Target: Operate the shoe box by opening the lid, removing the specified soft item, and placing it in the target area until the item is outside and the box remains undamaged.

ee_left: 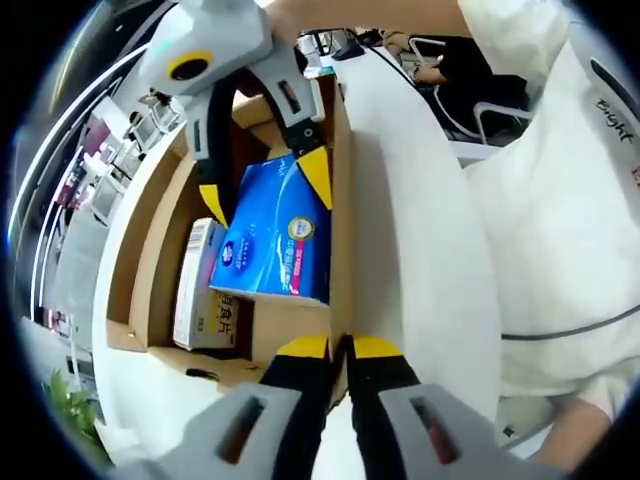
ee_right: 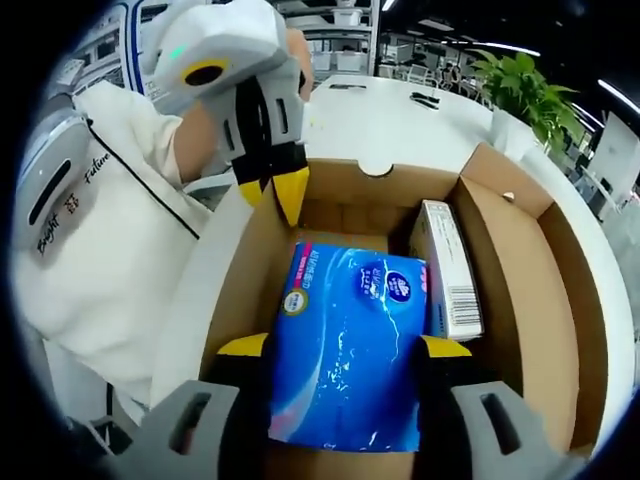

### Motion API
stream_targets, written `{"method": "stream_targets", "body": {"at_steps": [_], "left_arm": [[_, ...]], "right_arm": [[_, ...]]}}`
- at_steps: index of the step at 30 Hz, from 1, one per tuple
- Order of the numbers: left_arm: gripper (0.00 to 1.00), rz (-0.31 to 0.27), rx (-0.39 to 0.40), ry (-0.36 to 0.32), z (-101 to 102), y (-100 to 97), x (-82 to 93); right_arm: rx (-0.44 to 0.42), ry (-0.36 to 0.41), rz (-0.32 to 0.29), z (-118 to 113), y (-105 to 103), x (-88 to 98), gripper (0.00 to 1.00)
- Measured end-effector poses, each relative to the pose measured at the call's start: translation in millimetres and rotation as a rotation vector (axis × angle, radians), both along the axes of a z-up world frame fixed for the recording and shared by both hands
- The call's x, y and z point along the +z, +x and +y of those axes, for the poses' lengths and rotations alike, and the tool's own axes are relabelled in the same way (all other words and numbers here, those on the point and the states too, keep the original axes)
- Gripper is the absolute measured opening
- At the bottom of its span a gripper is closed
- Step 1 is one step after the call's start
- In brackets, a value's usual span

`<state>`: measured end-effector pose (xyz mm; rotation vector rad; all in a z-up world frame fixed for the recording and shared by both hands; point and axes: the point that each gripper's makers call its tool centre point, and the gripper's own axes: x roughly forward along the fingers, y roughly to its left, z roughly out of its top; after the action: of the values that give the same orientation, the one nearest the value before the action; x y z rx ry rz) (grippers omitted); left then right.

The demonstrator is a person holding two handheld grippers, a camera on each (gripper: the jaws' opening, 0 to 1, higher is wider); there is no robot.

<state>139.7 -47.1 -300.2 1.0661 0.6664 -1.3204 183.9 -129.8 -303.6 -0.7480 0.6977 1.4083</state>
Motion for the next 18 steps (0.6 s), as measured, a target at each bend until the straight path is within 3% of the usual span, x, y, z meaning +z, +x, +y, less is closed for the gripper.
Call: {"method": "stream_targets", "body": {"at_steps": [18], "left_arm": [[0.05,0.001,-0.006,-0.003,0,0.2,0.2]], "right_arm": [[-0.01,-0.075,-0.009,-24,1,-0.9,0.57]]}}
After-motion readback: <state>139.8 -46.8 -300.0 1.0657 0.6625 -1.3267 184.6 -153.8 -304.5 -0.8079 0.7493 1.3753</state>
